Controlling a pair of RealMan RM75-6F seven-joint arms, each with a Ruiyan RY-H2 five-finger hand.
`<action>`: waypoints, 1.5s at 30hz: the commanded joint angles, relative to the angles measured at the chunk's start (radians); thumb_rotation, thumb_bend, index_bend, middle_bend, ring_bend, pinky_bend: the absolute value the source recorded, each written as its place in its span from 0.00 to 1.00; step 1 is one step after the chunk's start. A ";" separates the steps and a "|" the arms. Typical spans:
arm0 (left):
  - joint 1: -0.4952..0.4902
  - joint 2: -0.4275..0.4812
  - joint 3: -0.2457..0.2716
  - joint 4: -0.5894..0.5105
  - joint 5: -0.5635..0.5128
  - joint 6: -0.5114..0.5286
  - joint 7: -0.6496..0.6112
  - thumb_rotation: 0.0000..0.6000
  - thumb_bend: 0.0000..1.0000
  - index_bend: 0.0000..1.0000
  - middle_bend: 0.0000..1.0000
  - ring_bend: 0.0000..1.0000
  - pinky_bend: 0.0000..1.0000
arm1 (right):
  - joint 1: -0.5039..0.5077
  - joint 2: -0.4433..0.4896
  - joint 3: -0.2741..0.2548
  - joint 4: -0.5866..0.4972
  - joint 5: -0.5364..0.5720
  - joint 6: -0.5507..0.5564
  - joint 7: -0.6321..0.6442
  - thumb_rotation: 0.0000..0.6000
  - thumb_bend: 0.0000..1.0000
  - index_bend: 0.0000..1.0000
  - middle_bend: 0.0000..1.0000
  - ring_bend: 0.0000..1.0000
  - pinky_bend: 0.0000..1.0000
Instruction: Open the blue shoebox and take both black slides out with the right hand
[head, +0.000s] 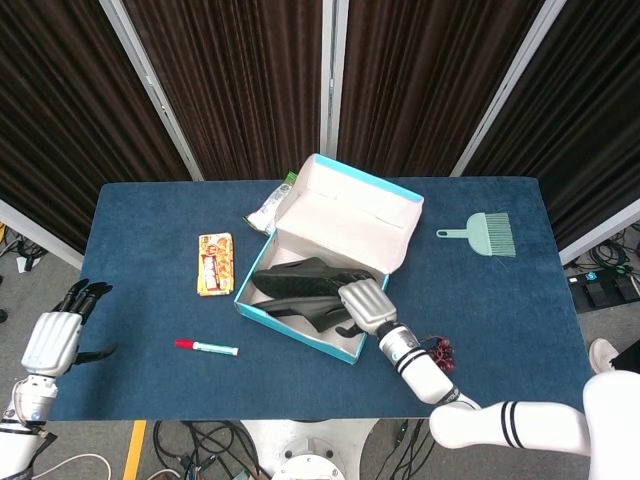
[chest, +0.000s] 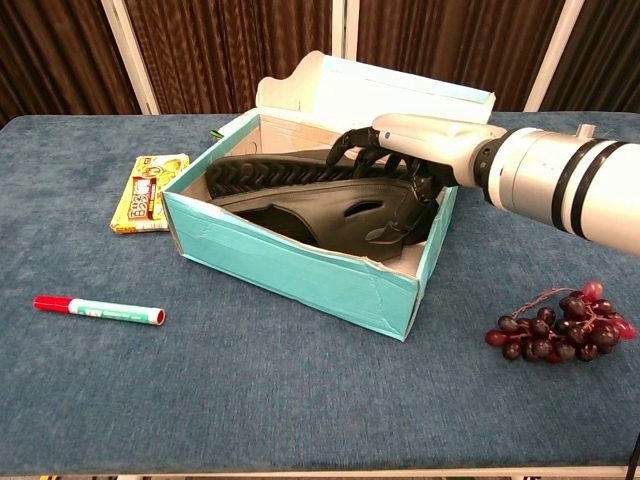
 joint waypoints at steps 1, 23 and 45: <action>0.001 -0.001 0.000 0.003 -0.001 0.000 -0.002 1.00 0.11 0.15 0.14 0.06 0.35 | 0.008 -0.009 -0.002 0.011 0.009 0.001 -0.011 1.00 0.11 0.18 0.34 0.14 0.20; 0.001 -0.006 0.000 0.022 -0.002 -0.005 -0.020 1.00 0.11 0.15 0.14 0.06 0.35 | -0.010 -0.085 -0.037 0.067 -0.093 0.094 -0.065 1.00 0.22 0.34 0.39 0.25 0.37; 0.003 -0.008 0.000 0.033 -0.006 -0.009 -0.032 1.00 0.11 0.15 0.14 0.06 0.35 | -0.022 -0.112 -0.021 0.097 -0.088 0.077 -0.062 1.00 0.27 0.44 0.46 0.35 0.47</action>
